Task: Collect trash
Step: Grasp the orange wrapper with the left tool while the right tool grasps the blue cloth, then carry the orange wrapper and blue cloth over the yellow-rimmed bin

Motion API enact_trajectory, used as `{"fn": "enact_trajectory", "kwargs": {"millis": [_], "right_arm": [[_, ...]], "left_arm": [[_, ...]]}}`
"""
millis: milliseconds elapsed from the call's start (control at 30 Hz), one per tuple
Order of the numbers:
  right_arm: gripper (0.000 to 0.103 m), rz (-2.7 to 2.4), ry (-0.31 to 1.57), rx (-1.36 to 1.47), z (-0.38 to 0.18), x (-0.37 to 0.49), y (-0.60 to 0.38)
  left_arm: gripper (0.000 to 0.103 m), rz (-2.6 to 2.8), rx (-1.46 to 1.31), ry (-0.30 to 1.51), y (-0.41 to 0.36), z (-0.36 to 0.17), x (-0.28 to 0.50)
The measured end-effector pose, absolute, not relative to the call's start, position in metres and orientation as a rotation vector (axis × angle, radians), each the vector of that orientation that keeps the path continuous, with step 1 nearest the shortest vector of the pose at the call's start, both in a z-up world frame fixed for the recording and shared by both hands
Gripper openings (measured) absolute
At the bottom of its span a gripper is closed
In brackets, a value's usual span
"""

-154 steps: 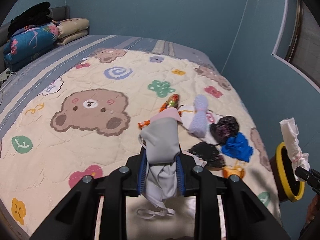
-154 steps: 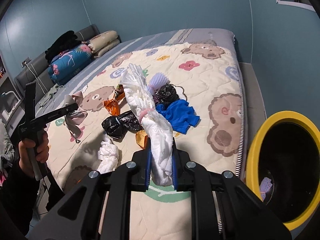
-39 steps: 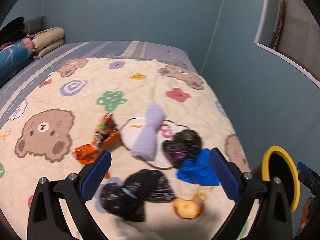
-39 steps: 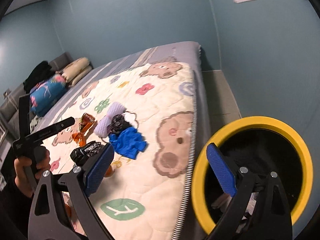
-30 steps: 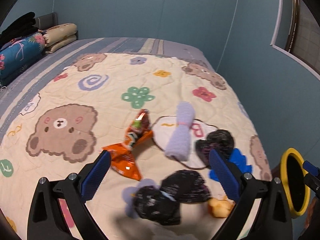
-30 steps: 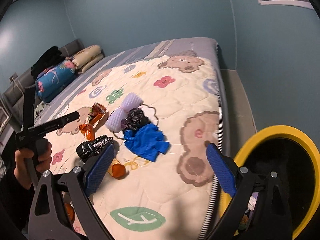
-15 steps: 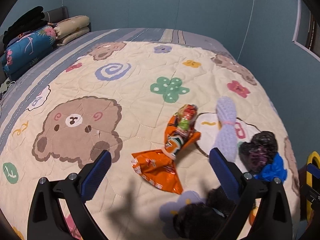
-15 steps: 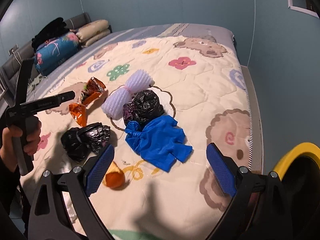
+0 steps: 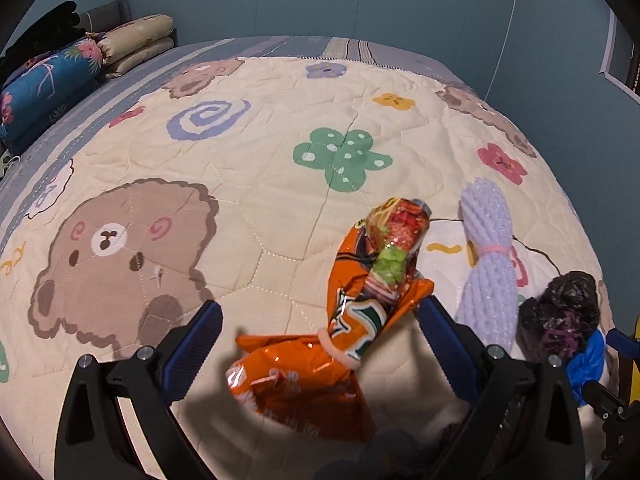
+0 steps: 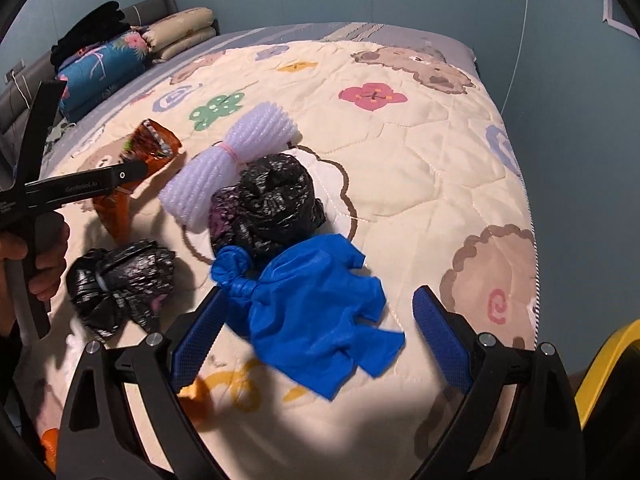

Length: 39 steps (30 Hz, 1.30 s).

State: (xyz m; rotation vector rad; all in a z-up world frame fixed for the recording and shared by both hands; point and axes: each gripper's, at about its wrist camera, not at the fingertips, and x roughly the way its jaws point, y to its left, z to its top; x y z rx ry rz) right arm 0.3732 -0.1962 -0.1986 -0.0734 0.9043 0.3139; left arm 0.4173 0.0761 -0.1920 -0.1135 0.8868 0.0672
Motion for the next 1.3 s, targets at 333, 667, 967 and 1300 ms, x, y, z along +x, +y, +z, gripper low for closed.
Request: {"fn": "enact_trajectory", "kwargs": {"millis": [333,667,967,1300], "right_arm": [[0.074,0.326,0.939,-0.090,-0.217,0.385,-0.177],[0.026,0.289,0.977,0.022,-0.214,0.377,-0.198],[0.019,0.296,0.928,0.050,-0.185,0.346,-0.212],[0.019,0.321,0.873,0.102,-0.152,0.306,-0.222]], "left_arm": [[0.093,0.051,-0.104,0.908,0.064,-0.207,0.428],[0.047,0.044,-0.094,0.924,0.060,-0.209,0.424],[0.043,0.045,-0.113,0.879,0.067,-0.184,0.405],[0.042,0.018,-0.113,0.835,0.066,-0.152,0.365]]}}
